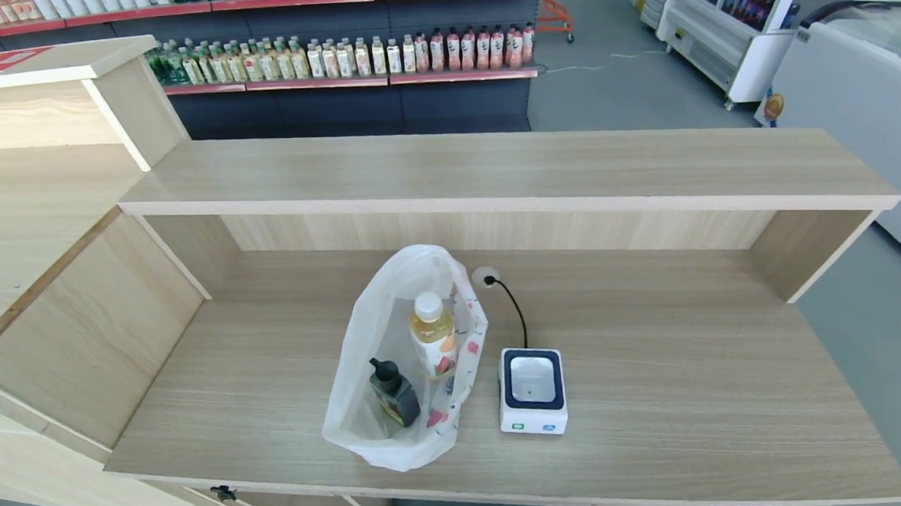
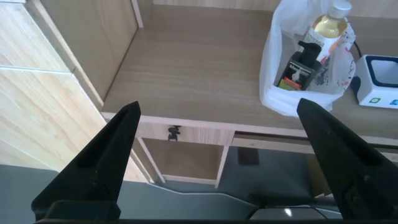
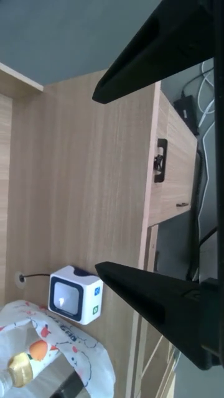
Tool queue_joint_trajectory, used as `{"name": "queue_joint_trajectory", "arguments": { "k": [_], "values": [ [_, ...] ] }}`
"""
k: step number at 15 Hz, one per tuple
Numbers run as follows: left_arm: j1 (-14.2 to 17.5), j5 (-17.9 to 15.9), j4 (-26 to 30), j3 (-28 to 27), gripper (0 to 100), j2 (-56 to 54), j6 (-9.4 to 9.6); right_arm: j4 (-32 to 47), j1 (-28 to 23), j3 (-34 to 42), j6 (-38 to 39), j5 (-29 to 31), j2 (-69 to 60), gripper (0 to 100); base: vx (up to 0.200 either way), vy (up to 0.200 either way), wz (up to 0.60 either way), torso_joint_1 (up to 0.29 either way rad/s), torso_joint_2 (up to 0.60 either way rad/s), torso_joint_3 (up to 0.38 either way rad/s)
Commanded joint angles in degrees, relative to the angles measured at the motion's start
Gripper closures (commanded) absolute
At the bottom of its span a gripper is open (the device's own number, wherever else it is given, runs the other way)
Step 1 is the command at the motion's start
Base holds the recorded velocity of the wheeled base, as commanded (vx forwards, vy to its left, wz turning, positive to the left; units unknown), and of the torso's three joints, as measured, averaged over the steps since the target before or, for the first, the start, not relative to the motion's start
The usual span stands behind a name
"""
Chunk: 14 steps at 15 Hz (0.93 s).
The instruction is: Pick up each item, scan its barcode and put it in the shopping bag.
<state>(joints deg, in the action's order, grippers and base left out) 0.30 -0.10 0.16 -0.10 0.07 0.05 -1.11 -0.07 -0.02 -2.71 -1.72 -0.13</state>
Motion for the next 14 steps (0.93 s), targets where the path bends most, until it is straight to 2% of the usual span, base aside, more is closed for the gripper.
{"name": "queue_joint_trajectory", "arguments": {
  "k": [1, 4, 5, 14],
  "values": [
    [-0.04, 0.01, 0.02, 0.01, 0, -0.07, -0.05, -0.03, -0.10, 0.02, -0.11, -0.04, 0.13, 0, 0.000, 0.000, 0.00, 0.000, 0.00, 0.000],
    [-0.04, 0.01, 0.02, 0.01, 0, -0.07, -0.05, 0.05, -0.10, 0.02, -0.11, -0.04, 0.13, 0, 0.000, 0.000, 0.00, 0.000, 0.00, 0.000],
    [-0.04, 0.01, 0.02, 0.01, 0, -0.07, -0.05, 0.05, -0.01, 0.02, -0.19, -0.04, 0.13, 100, 0.000, 0.000, 0.00, 0.000, 0.00, 0.000],
    [-0.04, 0.01, 0.02, 0.01, 0, -0.07, -0.05, 0.05, -0.01, 0.02, -0.02, -0.04, 0.13, 100, 0.000, 0.000, 0.00, 0.000, 0.00, 0.000]
  ]
}}
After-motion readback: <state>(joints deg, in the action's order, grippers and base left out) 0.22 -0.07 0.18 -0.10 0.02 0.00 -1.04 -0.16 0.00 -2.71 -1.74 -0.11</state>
